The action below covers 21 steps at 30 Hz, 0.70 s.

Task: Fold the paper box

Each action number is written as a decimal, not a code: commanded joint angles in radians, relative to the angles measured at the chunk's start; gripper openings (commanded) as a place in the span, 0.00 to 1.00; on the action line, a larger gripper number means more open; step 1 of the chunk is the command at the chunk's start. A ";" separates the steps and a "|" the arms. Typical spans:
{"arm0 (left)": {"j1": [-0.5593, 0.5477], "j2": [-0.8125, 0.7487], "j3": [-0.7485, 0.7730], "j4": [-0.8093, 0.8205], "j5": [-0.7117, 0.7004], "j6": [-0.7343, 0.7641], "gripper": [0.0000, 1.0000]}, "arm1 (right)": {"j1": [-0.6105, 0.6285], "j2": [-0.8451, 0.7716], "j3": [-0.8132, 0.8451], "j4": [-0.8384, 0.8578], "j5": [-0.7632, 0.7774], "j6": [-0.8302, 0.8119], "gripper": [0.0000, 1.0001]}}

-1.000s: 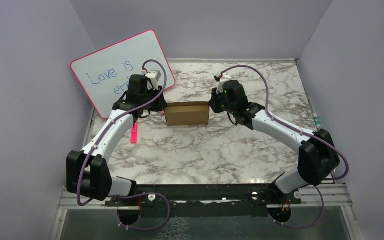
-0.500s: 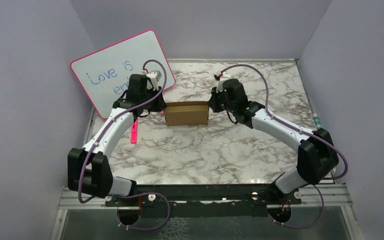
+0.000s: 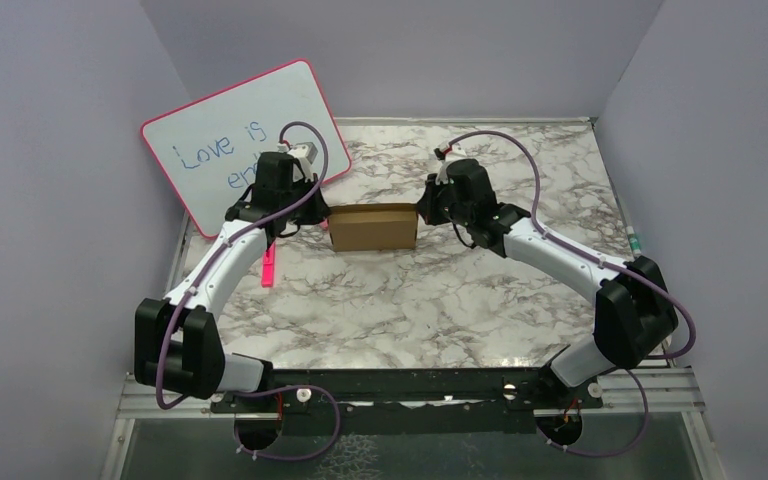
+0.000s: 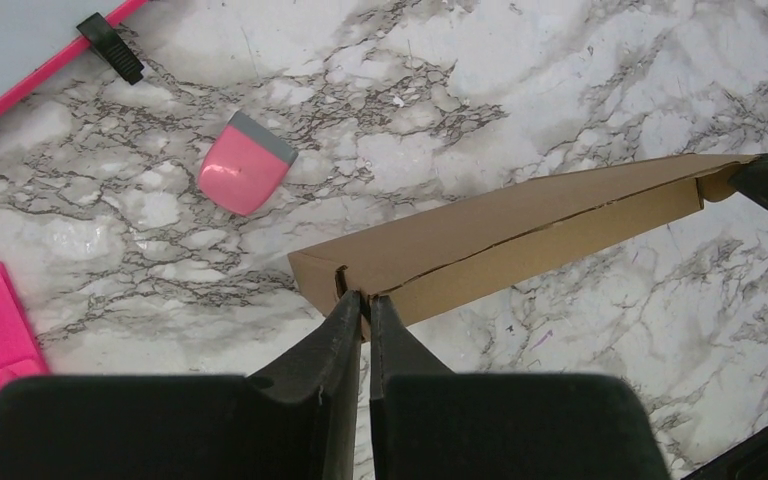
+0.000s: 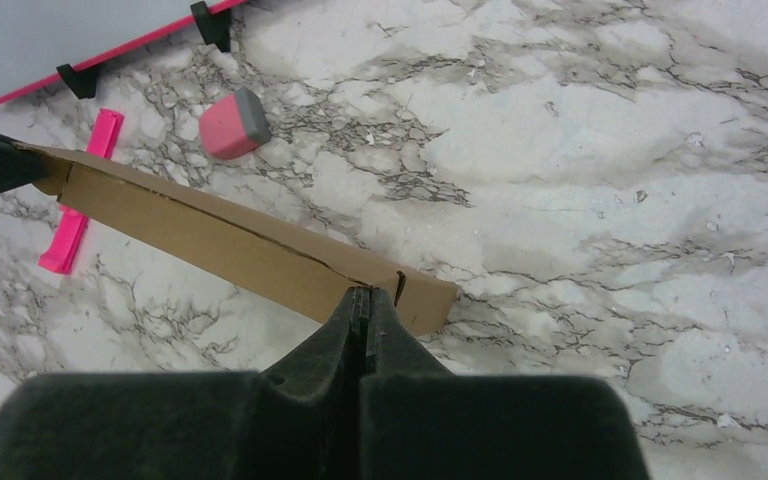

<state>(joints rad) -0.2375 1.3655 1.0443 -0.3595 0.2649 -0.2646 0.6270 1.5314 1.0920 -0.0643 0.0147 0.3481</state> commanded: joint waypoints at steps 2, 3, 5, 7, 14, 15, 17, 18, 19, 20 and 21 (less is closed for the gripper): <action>-0.012 -0.035 -0.047 0.049 -0.034 -0.043 0.07 | 0.009 -0.011 -0.025 0.021 -0.021 0.065 0.01; -0.012 -0.039 -0.052 0.051 -0.041 -0.044 0.07 | 0.008 -0.013 -0.029 0.027 -0.019 0.067 0.01; -0.015 -0.044 -0.060 0.052 -0.054 -0.042 0.06 | 0.008 -0.012 -0.042 0.039 -0.020 0.073 0.01; -0.017 -0.050 -0.062 0.054 -0.062 -0.041 0.06 | 0.008 -0.011 -0.048 0.044 -0.021 0.083 0.01; -0.023 -0.048 -0.050 0.054 -0.073 -0.034 0.06 | 0.009 -0.008 -0.019 0.012 -0.021 0.113 0.01; -0.023 -0.047 -0.051 0.054 -0.072 -0.035 0.06 | 0.011 -0.006 -0.014 0.006 -0.020 0.116 0.01; -0.027 -0.043 -0.054 0.053 -0.072 -0.036 0.06 | 0.010 -0.004 -0.014 0.002 -0.021 0.121 0.01; -0.028 -0.042 -0.055 0.054 -0.071 -0.036 0.06 | 0.010 -0.003 -0.014 0.000 0.000 0.125 0.01; -0.029 -0.041 -0.055 0.054 -0.071 -0.037 0.06 | 0.011 -0.001 -0.011 0.001 0.003 0.127 0.01; -0.030 -0.040 -0.055 0.054 -0.070 -0.036 0.06 | 0.011 0.003 -0.009 0.001 -0.001 0.127 0.01; -0.032 -0.041 -0.055 0.053 -0.071 -0.035 0.06 | 0.010 0.006 -0.008 0.001 -0.005 0.131 0.01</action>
<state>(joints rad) -0.2523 1.3342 0.9997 -0.3122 0.1967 -0.2928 0.6270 1.5280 1.0683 -0.0292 0.0170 0.4484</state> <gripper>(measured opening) 0.058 0.016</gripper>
